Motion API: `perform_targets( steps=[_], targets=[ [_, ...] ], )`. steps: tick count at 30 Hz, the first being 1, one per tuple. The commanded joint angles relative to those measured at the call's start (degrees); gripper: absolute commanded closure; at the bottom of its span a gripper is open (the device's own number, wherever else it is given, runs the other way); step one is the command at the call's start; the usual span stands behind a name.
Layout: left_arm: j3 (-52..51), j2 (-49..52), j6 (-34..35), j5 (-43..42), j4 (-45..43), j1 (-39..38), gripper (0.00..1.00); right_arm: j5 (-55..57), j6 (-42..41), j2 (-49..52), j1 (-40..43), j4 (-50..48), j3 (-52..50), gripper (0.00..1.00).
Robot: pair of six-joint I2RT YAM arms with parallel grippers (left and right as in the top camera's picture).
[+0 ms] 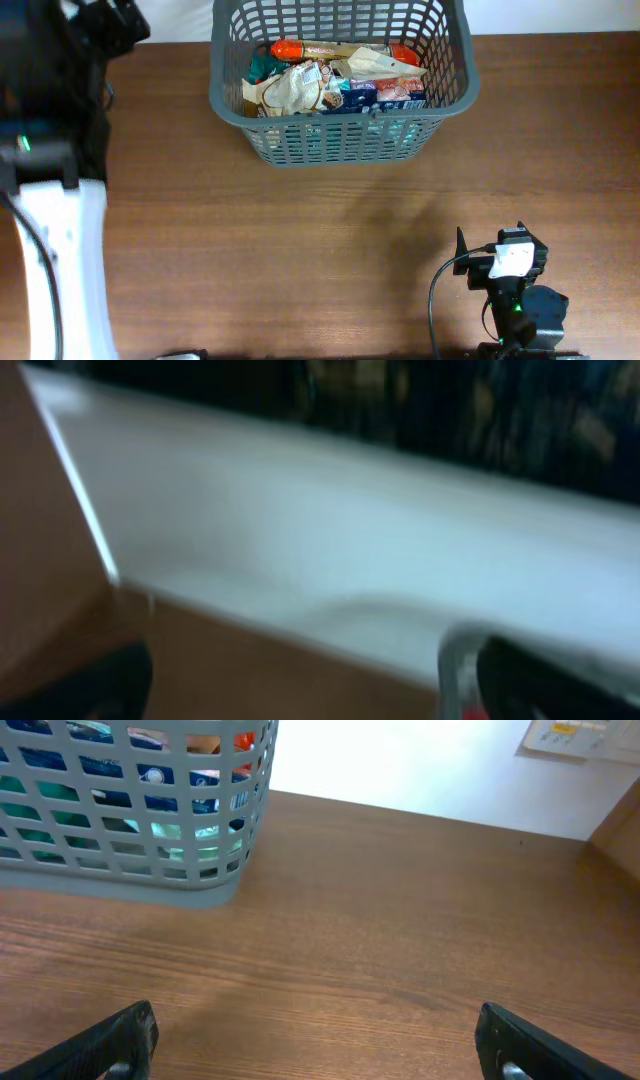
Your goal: Pack container
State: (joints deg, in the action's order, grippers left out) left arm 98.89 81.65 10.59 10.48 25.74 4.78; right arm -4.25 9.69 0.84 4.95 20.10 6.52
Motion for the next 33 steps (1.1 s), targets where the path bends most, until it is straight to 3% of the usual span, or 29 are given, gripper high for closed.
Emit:
perform_targets(
  steps=[1,7,10,15,22,33],
  targets=[
    [-16.0,-10.5,0.5,5.4,-11.3,0.2,0.01,-0.7,0.3,-0.7,0.4,-0.2,-0.5,0.01],
    [-49.4,-30.2,0.5,5.5,-45.6,0.2,0.01,-0.7,0.3,-0.7,0.4,-0.2,-0.5,0.01],
    [-62.0,-39.5,0.5,6.4,-54.9,0.2,0.01,-0.7,0.3,-0.7,0.4,-0.2,-0.5,0.01],
    [-75.6,-51.7,0.5,12.1,-58.2,0.2,0.01,-0.7,0.3,-0.7,0.4,-0.2,-0.5,0.01],
    [-89.5,-65.6,0.5,13.0,-58.4,-0.2,0.01,-0.7,0.3,-0.7,0.4,-0.2,-0.5,0.01],
    [-97.2,-74.6,0.5,13.6,-58.3,-4.6,0.01,-0.7,0.3,-0.7,0.4,-0.2,-0.5,0.01]
  ],
)
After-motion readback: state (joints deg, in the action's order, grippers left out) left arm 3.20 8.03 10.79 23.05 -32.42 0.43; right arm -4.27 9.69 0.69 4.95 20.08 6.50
